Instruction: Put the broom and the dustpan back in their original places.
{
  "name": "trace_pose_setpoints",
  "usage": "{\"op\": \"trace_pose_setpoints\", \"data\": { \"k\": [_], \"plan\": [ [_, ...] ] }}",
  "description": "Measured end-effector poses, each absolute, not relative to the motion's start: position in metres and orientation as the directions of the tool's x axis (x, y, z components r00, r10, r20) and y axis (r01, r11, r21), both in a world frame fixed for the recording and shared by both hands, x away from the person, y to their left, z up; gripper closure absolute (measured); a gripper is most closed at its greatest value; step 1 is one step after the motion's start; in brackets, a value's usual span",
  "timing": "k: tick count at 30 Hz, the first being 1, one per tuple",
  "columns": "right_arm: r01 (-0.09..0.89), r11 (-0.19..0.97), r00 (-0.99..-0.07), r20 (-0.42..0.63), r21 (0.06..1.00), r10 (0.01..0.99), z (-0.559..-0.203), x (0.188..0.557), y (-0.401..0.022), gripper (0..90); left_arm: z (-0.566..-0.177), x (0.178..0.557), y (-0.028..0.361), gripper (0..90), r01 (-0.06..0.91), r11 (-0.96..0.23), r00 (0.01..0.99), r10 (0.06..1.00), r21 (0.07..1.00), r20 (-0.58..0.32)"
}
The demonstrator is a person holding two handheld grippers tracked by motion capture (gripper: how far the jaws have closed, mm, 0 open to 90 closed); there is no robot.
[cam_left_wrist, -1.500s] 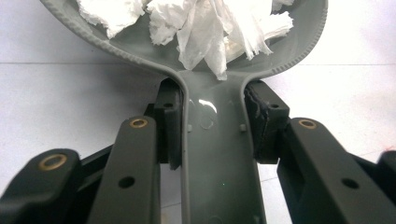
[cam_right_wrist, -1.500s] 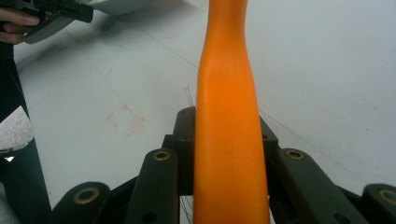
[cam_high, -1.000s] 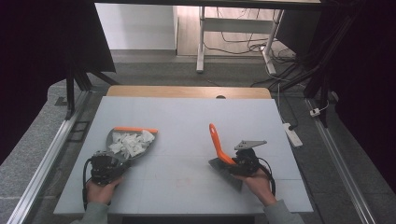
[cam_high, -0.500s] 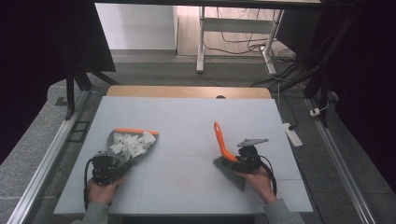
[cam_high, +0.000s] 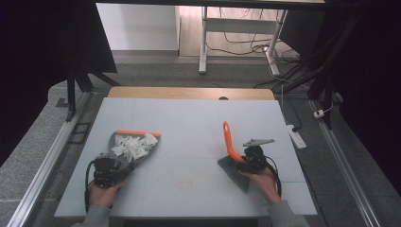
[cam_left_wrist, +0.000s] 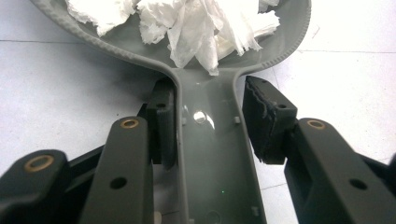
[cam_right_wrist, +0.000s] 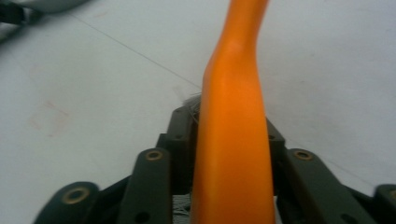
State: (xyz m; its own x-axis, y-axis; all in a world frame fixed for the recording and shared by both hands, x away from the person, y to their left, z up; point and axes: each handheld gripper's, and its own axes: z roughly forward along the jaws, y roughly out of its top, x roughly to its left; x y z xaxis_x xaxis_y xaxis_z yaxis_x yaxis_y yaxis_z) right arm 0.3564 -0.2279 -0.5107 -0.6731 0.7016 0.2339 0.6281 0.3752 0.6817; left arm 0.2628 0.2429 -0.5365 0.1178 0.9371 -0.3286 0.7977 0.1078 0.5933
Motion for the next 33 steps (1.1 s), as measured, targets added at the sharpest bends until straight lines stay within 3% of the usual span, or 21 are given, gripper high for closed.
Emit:
{"op": "trace_pose_setpoints", "data": {
  "k": [10, 19, 22, 33],
  "plan": [
    [0.632, 0.409, -0.647, 0.157, 0.658, 0.746, -0.513, 0.364, -0.231, 45.6, -0.536, 0.262, 0.243, 49.0, 0.796, 0.097, 0.13, 0.936, 0.598, -0.326],
    [0.646, 0.415, -0.632, 0.143, 0.641, 0.762, -0.515, 0.368, -0.233, 41.5, -0.532, 0.259, 0.244, 37.5, 0.778, 0.093, 0.136, 0.941, 0.621, -0.311],
    [0.624, 0.424, -0.622, 0.089, 0.656, 0.778, -0.513, 0.367, -0.233, 40.7, -0.53, 0.257, 0.244, 36.0, 0.77, 0.075, 0.153, 0.943, 0.633, -0.297],
    [0.58, 0.42, -0.636, 0.066, 0.698, 0.769, -0.505, 0.362, -0.238, 41.2, -0.526, 0.255, 0.245, 34.3, 0.76, 0.024, 0.189, 0.948, 0.649, -0.257]
  ]
}}
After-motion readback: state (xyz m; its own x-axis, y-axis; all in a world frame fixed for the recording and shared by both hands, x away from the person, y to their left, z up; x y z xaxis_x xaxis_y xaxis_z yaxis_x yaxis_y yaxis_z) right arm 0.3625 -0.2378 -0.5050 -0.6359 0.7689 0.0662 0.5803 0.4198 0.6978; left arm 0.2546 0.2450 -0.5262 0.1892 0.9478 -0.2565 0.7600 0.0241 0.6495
